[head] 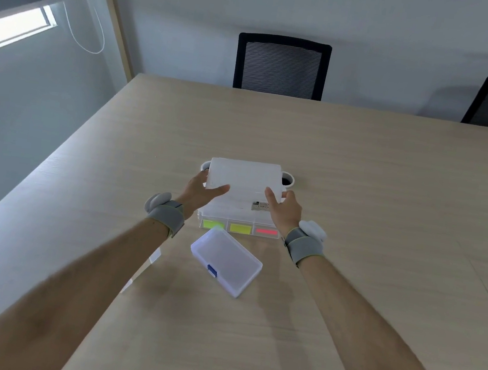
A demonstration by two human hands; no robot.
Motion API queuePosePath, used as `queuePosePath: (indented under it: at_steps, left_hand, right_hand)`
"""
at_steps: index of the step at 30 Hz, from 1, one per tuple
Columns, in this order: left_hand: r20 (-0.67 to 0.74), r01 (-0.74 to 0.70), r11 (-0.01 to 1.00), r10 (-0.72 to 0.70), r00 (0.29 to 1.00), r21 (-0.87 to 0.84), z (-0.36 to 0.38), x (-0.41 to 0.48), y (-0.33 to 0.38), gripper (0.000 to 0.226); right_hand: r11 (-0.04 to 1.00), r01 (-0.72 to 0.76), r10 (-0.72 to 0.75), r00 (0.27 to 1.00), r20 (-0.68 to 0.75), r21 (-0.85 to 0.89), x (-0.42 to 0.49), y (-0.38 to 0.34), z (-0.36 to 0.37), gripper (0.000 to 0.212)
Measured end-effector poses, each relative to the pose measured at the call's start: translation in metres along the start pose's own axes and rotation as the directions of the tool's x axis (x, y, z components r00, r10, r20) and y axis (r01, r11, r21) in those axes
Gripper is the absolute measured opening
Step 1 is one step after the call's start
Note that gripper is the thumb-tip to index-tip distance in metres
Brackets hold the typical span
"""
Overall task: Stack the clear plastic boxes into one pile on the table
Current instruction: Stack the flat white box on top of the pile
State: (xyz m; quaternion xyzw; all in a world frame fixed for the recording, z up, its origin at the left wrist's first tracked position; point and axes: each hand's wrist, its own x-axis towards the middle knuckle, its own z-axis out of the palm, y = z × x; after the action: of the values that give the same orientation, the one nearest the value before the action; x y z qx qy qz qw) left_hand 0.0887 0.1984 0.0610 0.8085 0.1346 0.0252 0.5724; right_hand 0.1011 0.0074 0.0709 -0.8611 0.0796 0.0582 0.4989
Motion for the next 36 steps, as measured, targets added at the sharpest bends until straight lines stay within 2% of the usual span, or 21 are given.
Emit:
queuePosePath:
  at_steps: [17, 21, 24, 29, 32, 36]
  left_hand:
    - [0.042, 0.024, 0.997, -0.021, 0.999, -0.075, 0.006, -0.002, 0.001, 0.056]
    - [-0.001, 0.037, 0.998, -0.037, 0.999, -0.041, 0.006, -0.005, 0.001, 0.064]
    - [-0.094, 0.024, 0.999, -0.027, 0.995, -0.030, 0.000, -0.009, -0.003, 0.061]
    - [-0.216, -0.026, 0.998, 0.039, 0.976, 0.063, -0.013, -0.026, -0.018, 0.054]
    - [-0.263, -0.024, 0.995, 0.049, 0.963, 0.098, -0.015, -0.040, -0.033, 0.049]
    - [-0.258, 0.009, 0.991, 0.027, 0.966, 0.137, -0.014, -0.058, -0.055, 0.046]
  right_hand:
    - [1.000, -0.014, 0.014, 1.000, -0.009, -0.002, 0.000, 0.002, 0.002, 0.060]
    - [1.000, -0.003, 0.005, 0.999, -0.039, 0.031, -0.005, 0.002, 0.001, 0.059]
    - [0.996, 0.069, -0.061, 0.990, -0.125, 0.059, -0.014, 0.005, -0.001, 0.052]
    - [0.984, 0.176, -0.171, 0.958, -0.231, 0.001, -0.032, 0.022, -0.003, 0.038]
    - [0.990, 0.143, -0.143, 0.959, -0.243, -0.015, -0.043, 0.037, 0.001, 0.035]
    - [0.997, 0.056, -0.066, 0.983, -0.170, -0.061, -0.057, 0.060, 0.010, 0.035]
